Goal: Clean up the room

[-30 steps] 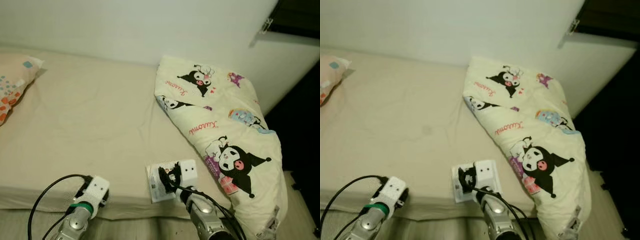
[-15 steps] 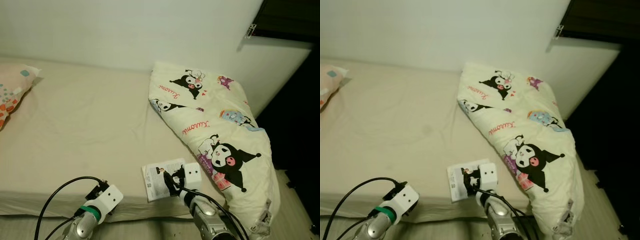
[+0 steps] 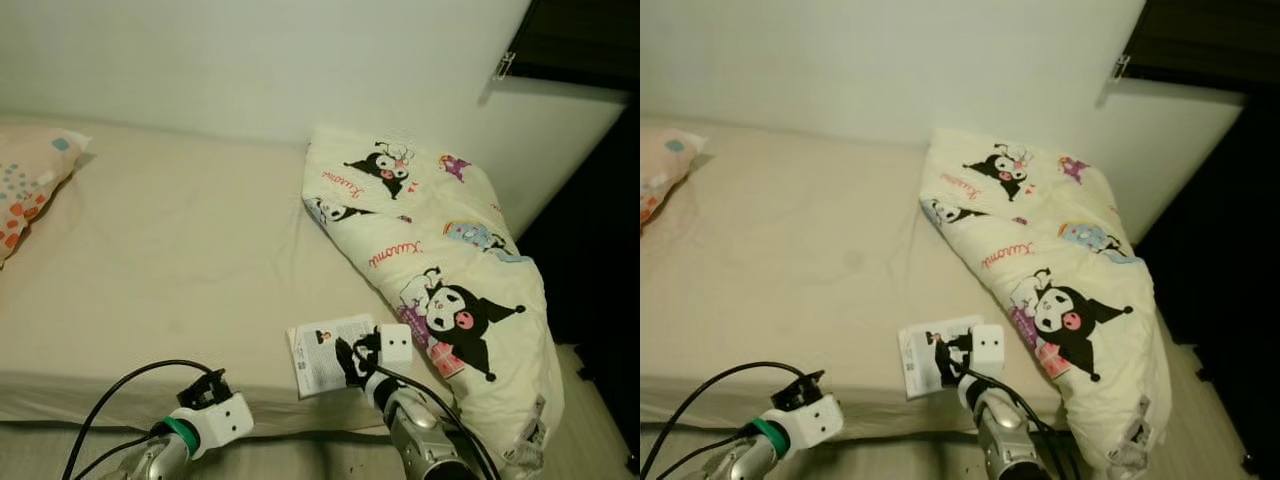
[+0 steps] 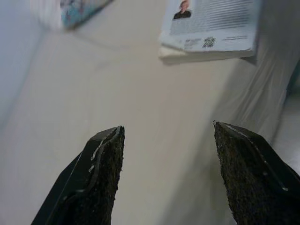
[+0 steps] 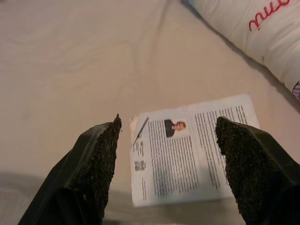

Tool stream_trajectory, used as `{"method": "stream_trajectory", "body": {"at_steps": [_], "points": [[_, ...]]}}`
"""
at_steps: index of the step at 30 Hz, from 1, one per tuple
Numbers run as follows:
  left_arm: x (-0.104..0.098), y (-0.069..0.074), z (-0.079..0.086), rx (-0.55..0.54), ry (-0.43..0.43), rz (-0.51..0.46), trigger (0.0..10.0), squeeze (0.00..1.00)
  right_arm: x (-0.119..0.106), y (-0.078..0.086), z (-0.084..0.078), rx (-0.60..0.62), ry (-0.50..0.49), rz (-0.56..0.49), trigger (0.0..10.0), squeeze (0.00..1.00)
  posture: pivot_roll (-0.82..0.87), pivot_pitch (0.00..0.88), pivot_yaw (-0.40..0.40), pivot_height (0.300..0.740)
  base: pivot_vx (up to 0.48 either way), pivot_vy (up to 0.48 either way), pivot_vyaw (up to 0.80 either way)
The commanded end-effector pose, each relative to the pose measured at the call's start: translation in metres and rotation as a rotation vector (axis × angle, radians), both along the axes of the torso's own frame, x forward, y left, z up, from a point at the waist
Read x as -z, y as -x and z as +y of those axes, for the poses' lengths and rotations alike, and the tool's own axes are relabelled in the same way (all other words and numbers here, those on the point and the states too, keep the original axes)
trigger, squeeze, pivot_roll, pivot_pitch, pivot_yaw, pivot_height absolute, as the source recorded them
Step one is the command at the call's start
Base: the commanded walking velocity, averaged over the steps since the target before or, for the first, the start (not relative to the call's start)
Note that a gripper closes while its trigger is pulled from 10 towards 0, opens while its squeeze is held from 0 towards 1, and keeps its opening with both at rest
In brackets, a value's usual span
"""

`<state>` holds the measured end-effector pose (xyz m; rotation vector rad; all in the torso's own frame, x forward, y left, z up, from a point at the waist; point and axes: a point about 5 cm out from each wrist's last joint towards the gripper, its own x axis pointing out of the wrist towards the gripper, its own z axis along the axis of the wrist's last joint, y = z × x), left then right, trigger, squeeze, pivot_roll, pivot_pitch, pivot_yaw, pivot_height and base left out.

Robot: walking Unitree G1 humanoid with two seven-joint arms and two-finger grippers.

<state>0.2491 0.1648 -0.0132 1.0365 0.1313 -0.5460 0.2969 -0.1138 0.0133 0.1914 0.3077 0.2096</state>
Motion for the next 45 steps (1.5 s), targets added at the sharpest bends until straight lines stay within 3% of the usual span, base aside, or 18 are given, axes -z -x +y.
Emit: {"method": "stream_trajectory", "body": {"at_steps": [1, 17, 28, 35, 40, 45], "points": [[0.004, 0.005, -0.004, 0.056, -0.032, 0.011, 10.0, 0.00, 0.001, 0.001, -0.007, 0.027, -0.012, 0.008, 10.0, 0.00, 0.08, 0.027, -0.040, 0.641, 0.000, 0.000, 0.00], [-0.021, -0.027, -0.021, 0.222, -0.138, -0.124, 10.0, 0.00, -0.035, -0.020, -0.014, 0.115, -0.115, -0.153, 10.0, 0.00, 0.04, 0.065, -0.048, 0.571, 0.000, 0.000, 0.00], [-0.046, -0.054, -0.028, 0.300, -0.237, -0.292, 10.0, 0.00, -0.066, -0.028, -0.003, 0.083, -0.170, -0.279, 10.0, 0.00, 0.01, 0.089, -0.051, 0.551, 0.000, 0.000, 0.00], [-0.051, -0.055, -0.037, 0.391, -0.247, -0.310, 10.0, 0.00, -0.075, -0.028, 0.002, 0.068, -0.178, -0.303, 10.0, 0.00, -0.01, 0.114, -0.049, 0.551, 0.000, 0.000, 0.00], [-0.057, -0.056, -0.050, 0.502, -0.262, -0.388, 10.0, 0.00, -0.079, -0.025, 0.001, 0.068, -0.178, -0.308, 10.0, 0.00, -0.03, 0.128, -0.047, 0.551, 0.000, 0.000, 0.00], [-0.063, -0.058, -0.057, 0.545, -0.259, -0.455, 10.0, 0.00, -0.079, -0.024, -0.001, 0.070, -0.174, -0.305, 10.0, 0.00, -0.04, 0.131, -0.047, 0.551, 0.000, 0.000, 0.00]]}}
